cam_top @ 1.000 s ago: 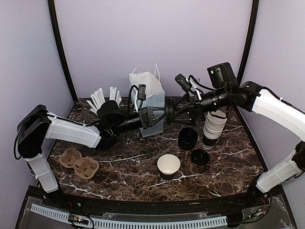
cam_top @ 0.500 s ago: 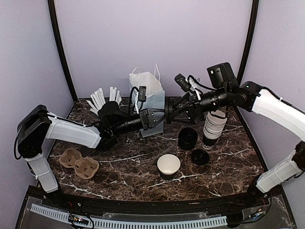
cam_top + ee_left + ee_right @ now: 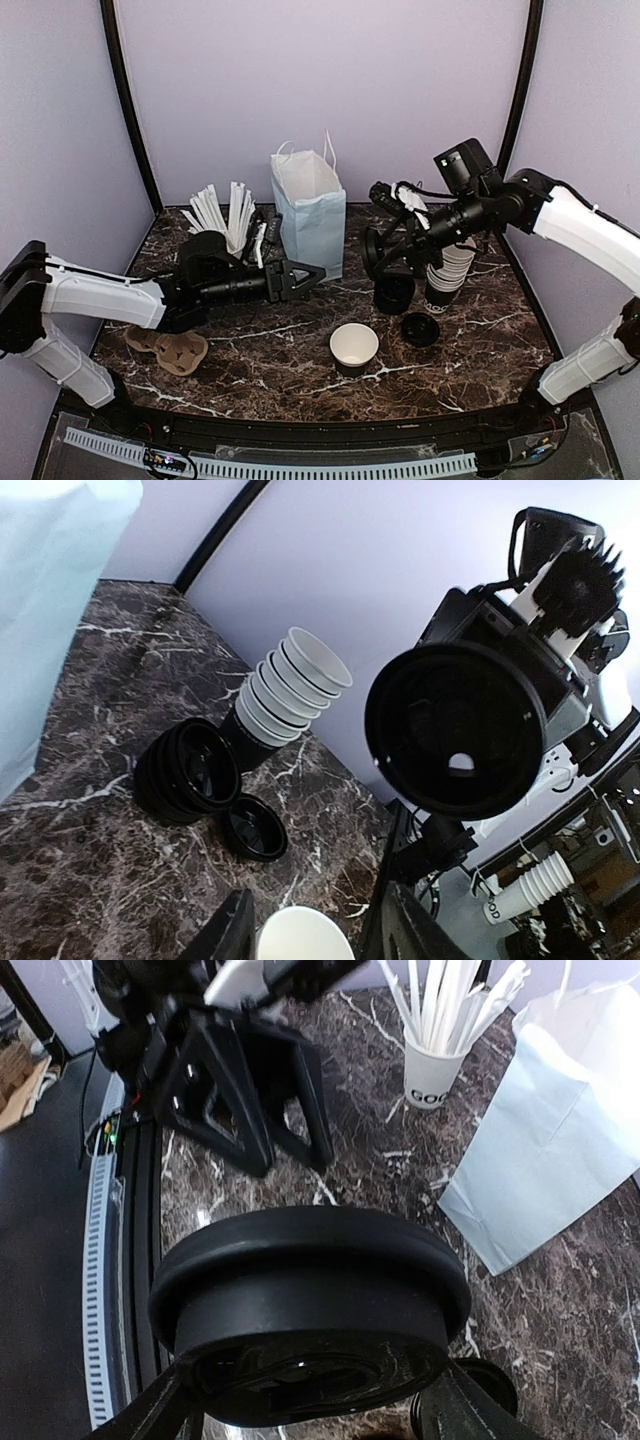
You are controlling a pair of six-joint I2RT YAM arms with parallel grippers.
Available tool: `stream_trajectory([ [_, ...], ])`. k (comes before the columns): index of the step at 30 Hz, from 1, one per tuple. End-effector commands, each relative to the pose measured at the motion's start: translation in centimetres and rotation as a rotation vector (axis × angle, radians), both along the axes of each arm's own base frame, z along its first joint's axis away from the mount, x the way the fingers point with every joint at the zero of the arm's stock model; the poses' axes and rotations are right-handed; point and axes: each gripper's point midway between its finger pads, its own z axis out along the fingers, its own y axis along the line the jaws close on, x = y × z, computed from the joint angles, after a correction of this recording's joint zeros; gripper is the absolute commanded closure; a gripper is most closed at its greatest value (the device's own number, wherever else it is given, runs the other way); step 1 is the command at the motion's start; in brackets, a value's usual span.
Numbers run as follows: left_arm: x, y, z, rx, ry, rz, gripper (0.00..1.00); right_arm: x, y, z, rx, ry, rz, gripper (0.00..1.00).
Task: Pack the takeout coffee
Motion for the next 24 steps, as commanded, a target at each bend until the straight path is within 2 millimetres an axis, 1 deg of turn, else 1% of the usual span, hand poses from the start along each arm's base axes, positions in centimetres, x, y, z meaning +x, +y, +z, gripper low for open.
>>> stream_trajectory([
  [1, 0.1, 4.0, -1.2, 0.196, -0.030, 0.138, 0.55, -1.2, -1.6, -2.7, -0.166, -0.013, 0.097, 0.30],
  [2, 0.1, 5.0, -1.4, 0.228, -0.031, 0.173, 0.55, -1.4, -1.7, -3.2, -0.189, -0.004, 0.116, 0.30],
  [4, 0.0, 6.4, -1.5, 0.257, -0.031, 0.212, 0.55, -1.9, -1.7, -3.9, -0.235, 0.012, 0.158, 0.30],
  [7, -0.3, 7.8, -1.2, 0.275, -0.033, 0.249, 0.55, -2.8, -1.4, -4.9, -0.316, 0.030, 0.214, 0.30],
  [9, -0.5, 8.5, -1.4, 0.292, -0.030, 0.267, 0.55, -3.3, -1.1, -5.6, -0.371, 0.021, 0.237, 0.30],
  [11, -0.7, 9.3, -1.9, 0.311, -0.021, 0.285, 0.55, -3.8, -0.9, -6.7, -0.427, 0.008, 0.248, 0.30],
  [16, -1.2, 10.6, -2.4, 0.290, 0.006, 0.317, 0.55, -4.0, -0.8, -9.4, -0.573, -0.011, 0.259, 0.32],
  [21, -1.6, 12.3, -3.0, 0.239, 0.025, 0.373, 0.55, -4.7, 0.0, -10.1, -0.631, -0.018, 0.287, 0.32],
  [23, -1.9, 12.6, -3.1, 0.222, 0.030, 0.371, 0.55, -4.8, 0.5, -10.5, -0.649, -0.036, 0.288, 0.32],
  [24, -2.1, 12.7, -3.2, 0.219, 0.030, 0.367, 0.55, -4.8, 0.6, -11.0, -0.670, -0.042, 0.287, 0.32],
])
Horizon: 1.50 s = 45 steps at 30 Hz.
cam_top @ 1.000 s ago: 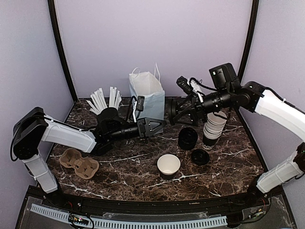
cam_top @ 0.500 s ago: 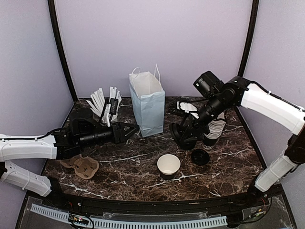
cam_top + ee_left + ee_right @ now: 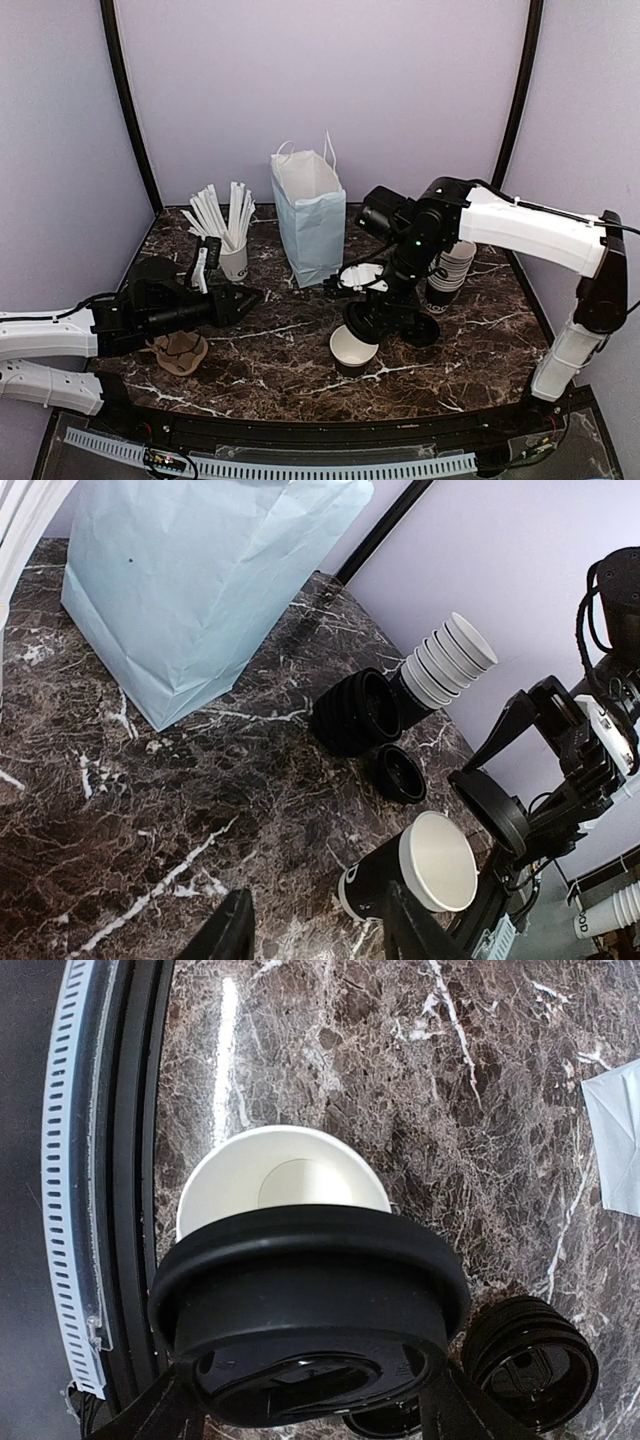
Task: Pack the takeout coffee
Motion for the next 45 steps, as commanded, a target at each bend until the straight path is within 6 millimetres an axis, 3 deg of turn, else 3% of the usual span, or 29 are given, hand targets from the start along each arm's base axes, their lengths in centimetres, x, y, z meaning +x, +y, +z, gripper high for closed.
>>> stream_trajectory([
  [1, -0.3, 0.8, 0.2, -0.045, -0.005, 0.027, 0.55, 0.0, 0.4, -0.4, -0.066, -0.066, 0.015, 0.32],
  [8, -0.8, 1.3, 0.1, -0.045, -0.007, 0.021, 0.55, 0.1, 0.2, -3.0, -0.172, -0.094, 0.016, 0.34],
  [22, -1.3, 1.4, -1.0, -0.069, 0.019, 0.012, 0.55, -0.5, 1.5, -2.0, -0.149, -0.167, 0.067, 0.34],
  [28, -1.2, 1.0, -3.3, -0.026, 0.091, 0.023, 0.55, -1.5, 2.3, -1.4, -0.149, -0.222, 0.139, 0.34],
  [33, -1.1, -1.2, -6.3, 0.044, 0.169, -0.004, 0.58, -1.4, 2.2, -1.6, -0.178, -0.236, 0.181, 0.35],
  [40, -3.2, -7.2, -10.4, 0.085, 0.260, -0.147, 0.62, -1.2, 1.8, -1.4, -0.207, -0.247, 0.230, 0.37],
  [45, -3.9, -10.3, -10.8, 0.015, 0.279, -0.221, 0.65, -1.6, 1.5, -1.5, -0.219, -0.228, 0.258, 0.37],
])
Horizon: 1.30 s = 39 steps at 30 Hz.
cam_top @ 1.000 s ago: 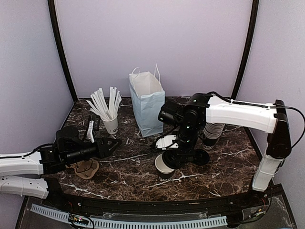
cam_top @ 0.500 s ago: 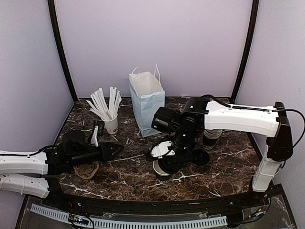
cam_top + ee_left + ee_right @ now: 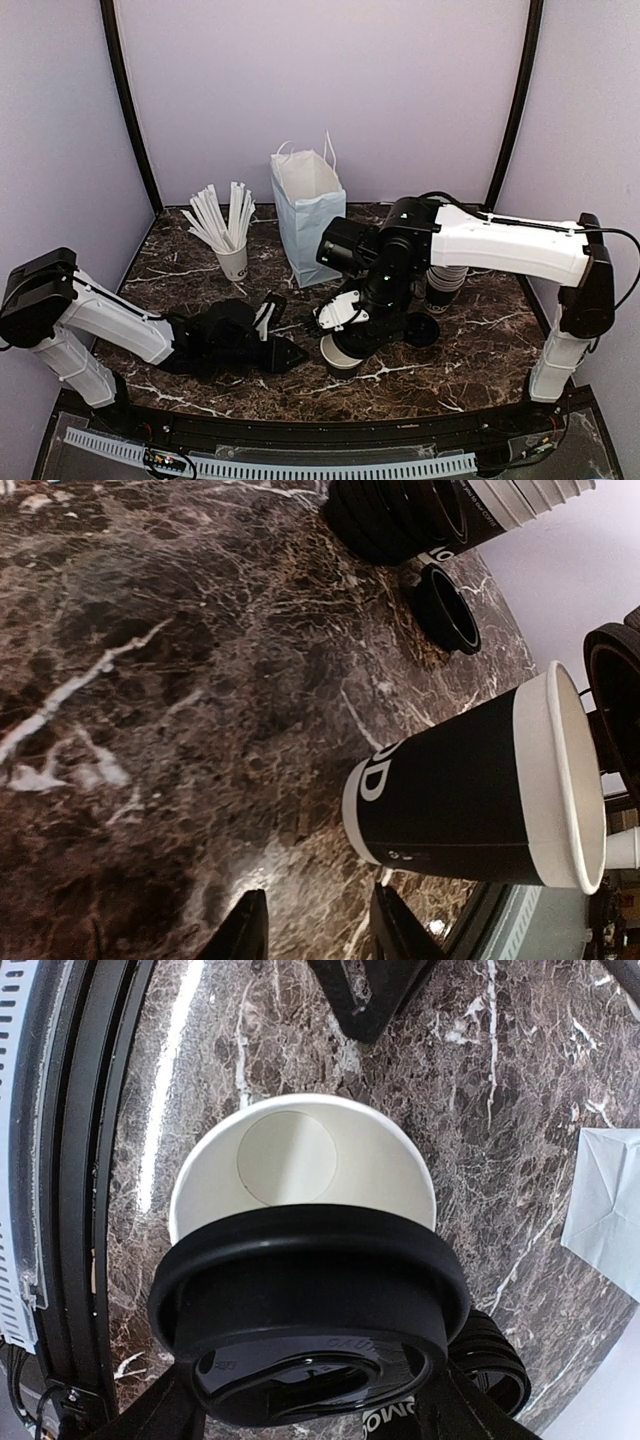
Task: Pack the takeout coffee
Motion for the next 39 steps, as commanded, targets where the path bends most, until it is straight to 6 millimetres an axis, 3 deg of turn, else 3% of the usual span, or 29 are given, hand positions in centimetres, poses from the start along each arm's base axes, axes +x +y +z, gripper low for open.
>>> stream_trajectory([
  [1, -0.1, -3.9, 2.5, -0.156, -0.006, -0.056, 0.65, -0.3, -0.3, 0.2, -0.028, 0.010, 0.039, 0.37],
  [8, -0.4, -8.0, 1.9, -0.207, 0.028, -0.141, 0.66, -0.7, -1.1, 0.0, -0.046, 0.017, 0.054, 0.39],
  [12, -0.4, -9.1, 1.9, -0.230, 0.032, -0.162, 0.66, -0.8, -1.6, -0.6, -0.071, 0.023, 0.052, 0.39],
  [28, 0.0, -6.0, 1.5, -0.143, -0.013, -0.090, 0.65, -0.9, -3.2, -2.0, -0.155, 0.011, 0.058, 0.36],
  [39, 0.5, -5.6, 1.9, -0.109, -0.050, -0.073, 0.65, -0.7, -3.1, -1.6, -0.144, -0.012, 0.054, 0.33],
])
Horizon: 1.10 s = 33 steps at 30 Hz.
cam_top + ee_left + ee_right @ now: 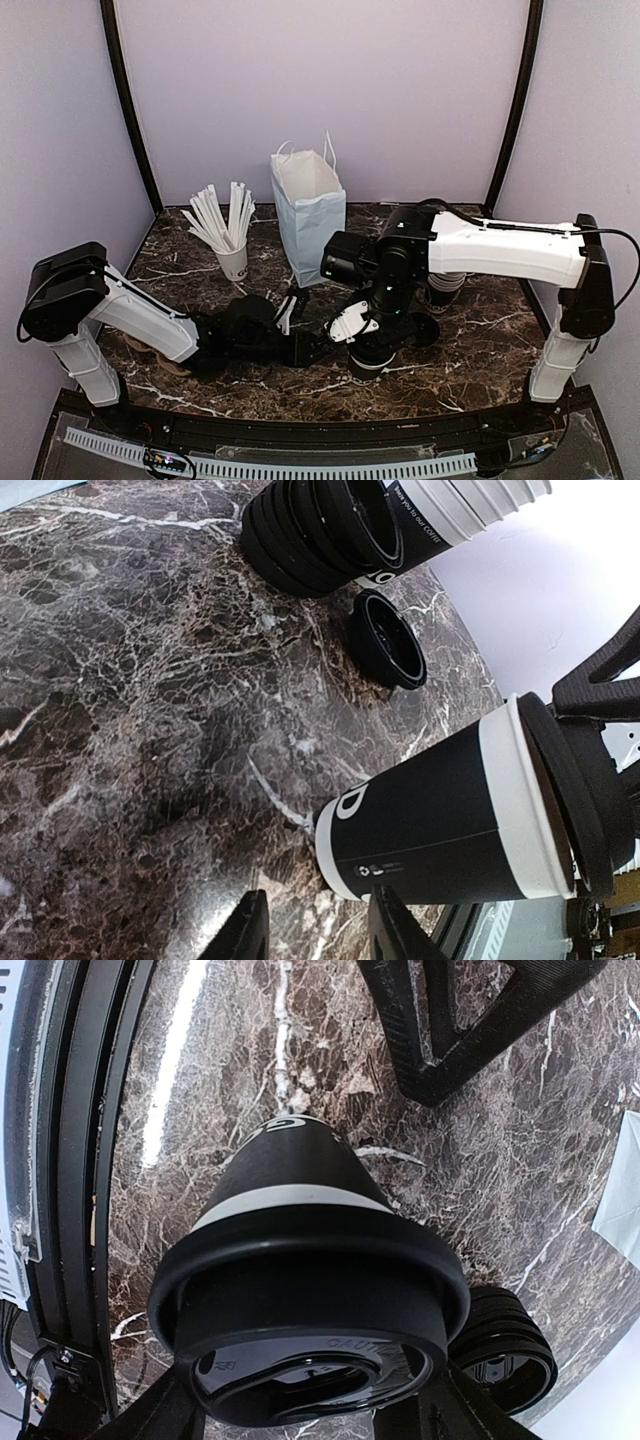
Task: Pack the takeout coffee
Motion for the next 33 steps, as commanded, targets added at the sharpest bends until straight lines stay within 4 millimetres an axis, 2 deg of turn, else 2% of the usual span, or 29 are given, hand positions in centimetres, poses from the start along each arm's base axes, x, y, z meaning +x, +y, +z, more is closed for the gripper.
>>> stream_trajectory([
  [1, 0.1, 0.3, 0.7, 0.012, -0.030, 0.002, 0.65, -0.1, -0.5, -0.1, -0.019, -0.014, 0.004, 0.34],
  [16, 0.2, 0.8, 0.3, 0.045, -0.039, 0.010, 0.65, 0.7, -0.1, 3.2, 0.067, -0.086, 0.012, 0.36],
  [24, 0.4, 0.5, 0.4, 0.056, -0.046, 0.004, 0.64, -0.1, -0.7, 1.6, 0.024, -0.038, 0.005, 0.35],
  [33, 0.1, 0.2, 0.2, 0.024, -0.029, -0.006, 0.64, -0.1, 0.0, 0.6, -0.002, -0.013, 0.001, 0.32],
])
